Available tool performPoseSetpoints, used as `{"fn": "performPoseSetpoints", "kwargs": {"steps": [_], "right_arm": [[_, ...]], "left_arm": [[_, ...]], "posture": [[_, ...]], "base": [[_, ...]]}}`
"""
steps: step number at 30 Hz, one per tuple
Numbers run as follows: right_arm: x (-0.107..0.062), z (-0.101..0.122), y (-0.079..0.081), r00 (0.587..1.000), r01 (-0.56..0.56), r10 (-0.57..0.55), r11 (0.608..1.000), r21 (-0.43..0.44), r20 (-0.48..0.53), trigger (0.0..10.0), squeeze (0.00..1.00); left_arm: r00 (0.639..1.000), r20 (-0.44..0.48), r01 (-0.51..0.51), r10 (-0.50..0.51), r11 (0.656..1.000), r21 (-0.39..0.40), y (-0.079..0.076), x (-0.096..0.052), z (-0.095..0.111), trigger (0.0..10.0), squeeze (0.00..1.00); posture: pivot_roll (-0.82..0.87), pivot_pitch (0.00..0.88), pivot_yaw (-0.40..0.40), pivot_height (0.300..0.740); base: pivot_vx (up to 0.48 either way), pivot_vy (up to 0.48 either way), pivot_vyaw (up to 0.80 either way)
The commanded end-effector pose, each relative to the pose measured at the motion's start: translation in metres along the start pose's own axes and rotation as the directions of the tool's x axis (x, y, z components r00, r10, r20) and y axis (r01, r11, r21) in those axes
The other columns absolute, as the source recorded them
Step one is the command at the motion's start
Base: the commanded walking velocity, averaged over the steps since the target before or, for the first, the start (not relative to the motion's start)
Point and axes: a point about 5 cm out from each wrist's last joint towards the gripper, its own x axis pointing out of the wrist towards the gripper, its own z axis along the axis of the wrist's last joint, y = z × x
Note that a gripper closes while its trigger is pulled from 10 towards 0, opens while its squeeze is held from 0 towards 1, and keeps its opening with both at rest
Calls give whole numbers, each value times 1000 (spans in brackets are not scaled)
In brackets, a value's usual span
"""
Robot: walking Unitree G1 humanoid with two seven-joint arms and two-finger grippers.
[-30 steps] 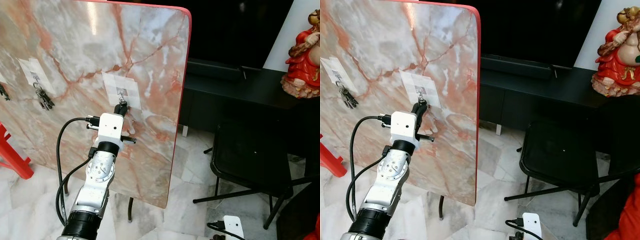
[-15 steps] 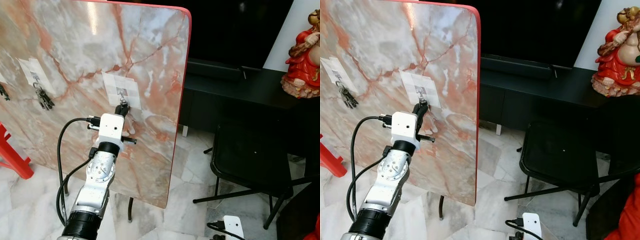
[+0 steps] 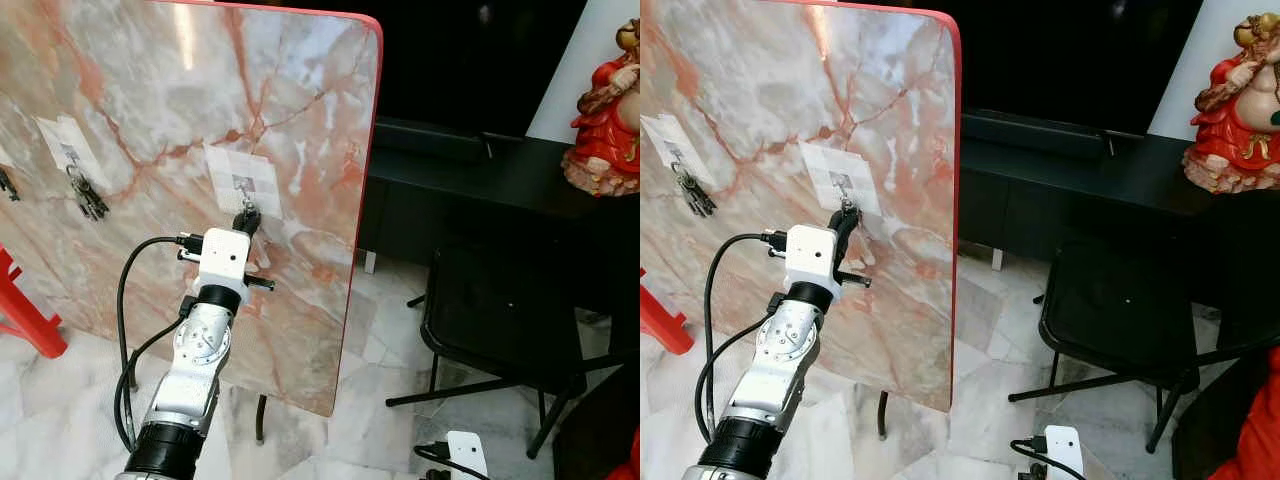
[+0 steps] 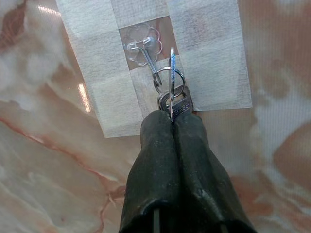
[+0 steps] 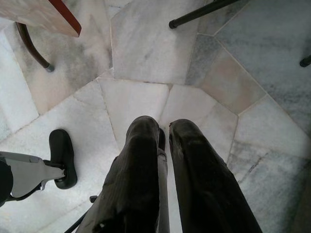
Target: Hang keys on a hook
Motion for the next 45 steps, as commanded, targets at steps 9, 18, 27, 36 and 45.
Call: {"fn": "performPoseSetpoints", "kwargs": {"steps": [9,18,27,36,45], "right_arm": [[0,3,0,1000,-4,4,1000,-8,6,10000,0],[0,3,0,1000,-6,6,1000,-7,6,10000,0],[0,3,1,1000,-9,9,1000,-4,5,10000,0],[0,3,1,1000,-9,9,1000,-4,5,10000,0],[0,3,1,1000,-8,8,1000,-1,6,10000,0]], "left_arm": [[1000,0,-9,9,1000,-8,2,3,2,10000,0],[1000,0,-23,23,999,-25,4,3,2,10000,0],[1000,-4,-22,22,999,-28,4,4,2,10000,0],[1000,-9,-3,2,1000,-26,3,7,3,10000,0],[999,-31,30,-32,998,-48,-1,10,3,10000,0]], "posture": [[29,12,-29,740],[30,12,-29,740],[30,11,-28,740],[30,11,-28,740],[30,11,-28,740]], "base": [[0,0,0],[0,0,0],[0,0,0],[0,0,0],[0,0,0]]}}
